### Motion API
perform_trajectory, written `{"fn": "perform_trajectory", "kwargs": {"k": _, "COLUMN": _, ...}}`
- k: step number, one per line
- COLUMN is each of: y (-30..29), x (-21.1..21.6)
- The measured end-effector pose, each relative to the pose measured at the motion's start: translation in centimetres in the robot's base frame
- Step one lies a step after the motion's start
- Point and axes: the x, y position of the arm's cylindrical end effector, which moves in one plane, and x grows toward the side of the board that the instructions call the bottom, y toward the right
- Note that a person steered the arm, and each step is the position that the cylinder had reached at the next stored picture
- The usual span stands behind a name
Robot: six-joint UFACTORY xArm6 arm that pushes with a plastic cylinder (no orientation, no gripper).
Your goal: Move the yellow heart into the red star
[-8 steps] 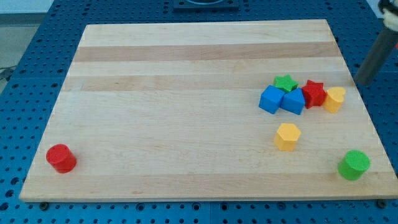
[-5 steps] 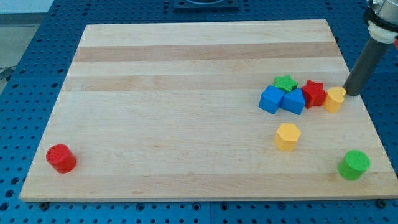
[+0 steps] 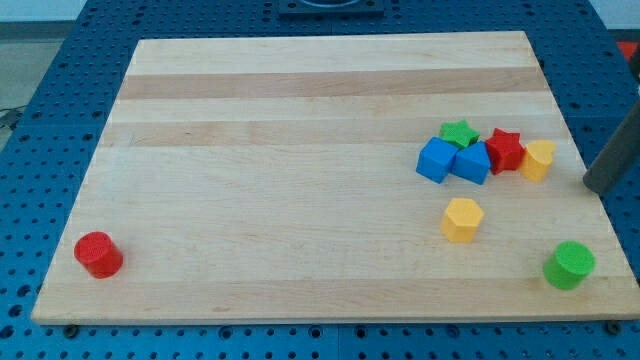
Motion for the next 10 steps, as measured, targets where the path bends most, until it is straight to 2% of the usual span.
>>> {"fn": "perform_trajectory", "kwargs": {"k": 1, "y": -3.4, "x": -2.8}}
{"fn": "perform_trajectory", "kwargs": {"k": 2, "y": -9.7, "x": -6.6}}
{"fn": "perform_trajectory", "kwargs": {"k": 3, "y": -13.2, "x": -8.0}}
{"fn": "perform_trajectory", "kwargs": {"k": 4, "y": -13.2, "x": -8.0}}
{"fn": "perform_trajectory", "kwargs": {"k": 5, "y": -17.2, "x": -7.3}}
{"fn": "perform_trajectory", "kwargs": {"k": 6, "y": -17.2, "x": -7.3}}
{"fn": "perform_trajectory", "kwargs": {"k": 7, "y": -21.0, "x": -5.8}}
{"fn": "perform_trajectory", "kwargs": {"k": 8, "y": -21.6, "x": -5.7}}
{"fn": "perform_trajectory", "kwargs": {"k": 10, "y": -27.2, "x": -3.1}}
